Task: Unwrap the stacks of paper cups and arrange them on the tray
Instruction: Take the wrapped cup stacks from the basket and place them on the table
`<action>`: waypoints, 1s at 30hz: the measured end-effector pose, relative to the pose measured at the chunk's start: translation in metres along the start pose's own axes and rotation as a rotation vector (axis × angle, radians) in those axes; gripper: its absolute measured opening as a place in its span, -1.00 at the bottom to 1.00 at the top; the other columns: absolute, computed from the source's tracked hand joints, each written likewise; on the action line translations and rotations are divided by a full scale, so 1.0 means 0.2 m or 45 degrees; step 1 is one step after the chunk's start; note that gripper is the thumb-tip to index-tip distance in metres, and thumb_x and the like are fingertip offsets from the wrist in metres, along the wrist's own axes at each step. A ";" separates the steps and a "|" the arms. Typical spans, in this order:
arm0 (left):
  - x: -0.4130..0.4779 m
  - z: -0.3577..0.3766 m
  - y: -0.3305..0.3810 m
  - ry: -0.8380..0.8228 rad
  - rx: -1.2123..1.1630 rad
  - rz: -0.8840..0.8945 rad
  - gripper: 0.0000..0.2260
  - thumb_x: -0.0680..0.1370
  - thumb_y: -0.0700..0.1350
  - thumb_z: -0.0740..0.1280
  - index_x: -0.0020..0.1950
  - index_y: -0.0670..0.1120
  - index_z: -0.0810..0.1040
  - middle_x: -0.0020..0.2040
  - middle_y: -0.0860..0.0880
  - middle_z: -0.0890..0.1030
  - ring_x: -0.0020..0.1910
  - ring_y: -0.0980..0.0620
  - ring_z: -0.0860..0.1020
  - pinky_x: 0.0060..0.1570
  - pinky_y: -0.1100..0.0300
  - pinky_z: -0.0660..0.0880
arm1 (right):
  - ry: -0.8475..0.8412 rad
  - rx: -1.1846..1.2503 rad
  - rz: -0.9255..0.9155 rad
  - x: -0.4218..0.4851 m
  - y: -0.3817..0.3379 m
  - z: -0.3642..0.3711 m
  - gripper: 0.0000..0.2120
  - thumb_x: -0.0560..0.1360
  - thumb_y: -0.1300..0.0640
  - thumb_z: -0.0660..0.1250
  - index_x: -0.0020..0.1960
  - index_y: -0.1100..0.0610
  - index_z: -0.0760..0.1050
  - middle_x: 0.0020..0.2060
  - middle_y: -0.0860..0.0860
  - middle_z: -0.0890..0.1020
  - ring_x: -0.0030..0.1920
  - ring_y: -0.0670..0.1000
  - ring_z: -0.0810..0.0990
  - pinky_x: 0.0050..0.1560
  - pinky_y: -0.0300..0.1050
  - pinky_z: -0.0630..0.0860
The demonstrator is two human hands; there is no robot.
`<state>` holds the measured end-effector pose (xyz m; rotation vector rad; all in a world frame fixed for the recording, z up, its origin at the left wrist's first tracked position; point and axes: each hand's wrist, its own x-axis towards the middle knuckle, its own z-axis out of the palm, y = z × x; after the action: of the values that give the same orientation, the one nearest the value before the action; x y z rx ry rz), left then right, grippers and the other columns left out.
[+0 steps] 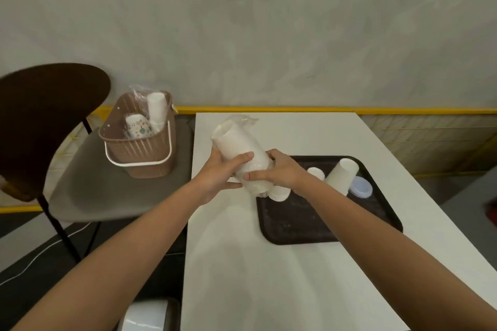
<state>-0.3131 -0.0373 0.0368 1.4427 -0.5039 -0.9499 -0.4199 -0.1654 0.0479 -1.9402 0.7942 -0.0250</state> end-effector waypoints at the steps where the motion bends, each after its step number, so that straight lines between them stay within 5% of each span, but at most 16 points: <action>1: -0.03 0.05 -0.03 -0.001 0.058 0.013 -0.29 0.47 -0.04 0.44 0.45 0.18 0.06 0.31 0.01 0.45 0.22 -0.03 0.51 -0.03 0.04 0.62 | -0.003 -0.054 -0.010 -0.04 0.05 -0.02 -0.28 0.26 -0.09 0.56 0.30 0.09 0.33 0.11 -0.02 0.52 0.06 0.01 0.54 -0.09 -0.17 0.50; 7: -0.18 0.31 -0.22 0.007 0.203 0.028 -0.28 0.41 -0.05 0.51 0.39 0.20 0.13 0.24 0.07 0.45 0.17 0.04 0.51 -0.10 0.04 0.64 | -0.108 -0.188 0.003 -0.22 0.38 -0.10 -0.14 0.14 -0.24 0.55 0.32 0.06 0.33 0.16 -0.03 0.53 0.14 0.00 0.53 0.18 -0.01 0.52; 15: -0.25 0.47 -0.41 0.039 0.351 -0.012 -0.21 0.30 -0.02 0.60 0.40 0.13 0.23 0.25 0.07 0.49 0.19 0.03 0.53 -0.11 -0.01 0.65 | -0.151 -0.064 0.024 -0.34 0.66 -0.09 -0.27 0.22 0.00 0.59 0.29 0.06 0.35 0.13 -0.05 0.53 0.13 -0.02 0.52 0.09 -0.11 0.53; 20: -0.25 0.51 -0.50 0.065 0.593 -0.048 -0.13 0.09 0.20 0.57 0.31 0.16 0.25 0.20 0.09 0.49 0.18 0.01 0.51 0.06 -0.06 0.59 | -0.159 -0.018 0.072 -0.35 0.79 -0.04 -0.24 0.21 0.05 0.60 0.30 0.05 0.32 0.14 -0.04 0.51 0.12 0.00 0.51 0.05 -0.13 0.51; 25: -0.23 0.57 -0.59 0.117 0.764 -0.048 -0.23 0.27 -0.01 0.61 0.36 0.02 0.27 0.15 0.07 0.47 0.10 0.03 0.47 -0.01 0.19 0.45 | -0.166 0.108 0.179 -0.33 0.91 0.03 -0.26 0.19 0.12 0.60 0.28 0.03 0.33 0.13 -0.01 0.53 0.13 0.02 0.52 0.10 -0.06 0.55; 30: -0.22 0.59 -0.65 0.060 0.796 -0.039 -0.24 0.23 -0.09 0.61 0.31 0.06 0.29 0.17 0.09 0.52 0.14 0.04 0.50 -0.04 0.24 0.44 | -0.156 0.169 0.166 -0.33 1.00 0.07 -0.23 0.17 0.21 0.61 0.29 0.05 0.34 0.13 0.02 0.55 0.13 0.04 0.52 0.15 -0.01 0.53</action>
<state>-0.4633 -0.0563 -0.0640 2.0298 -0.7897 -0.8122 -0.5688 -0.1757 -0.0999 -1.7444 0.8145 0.1160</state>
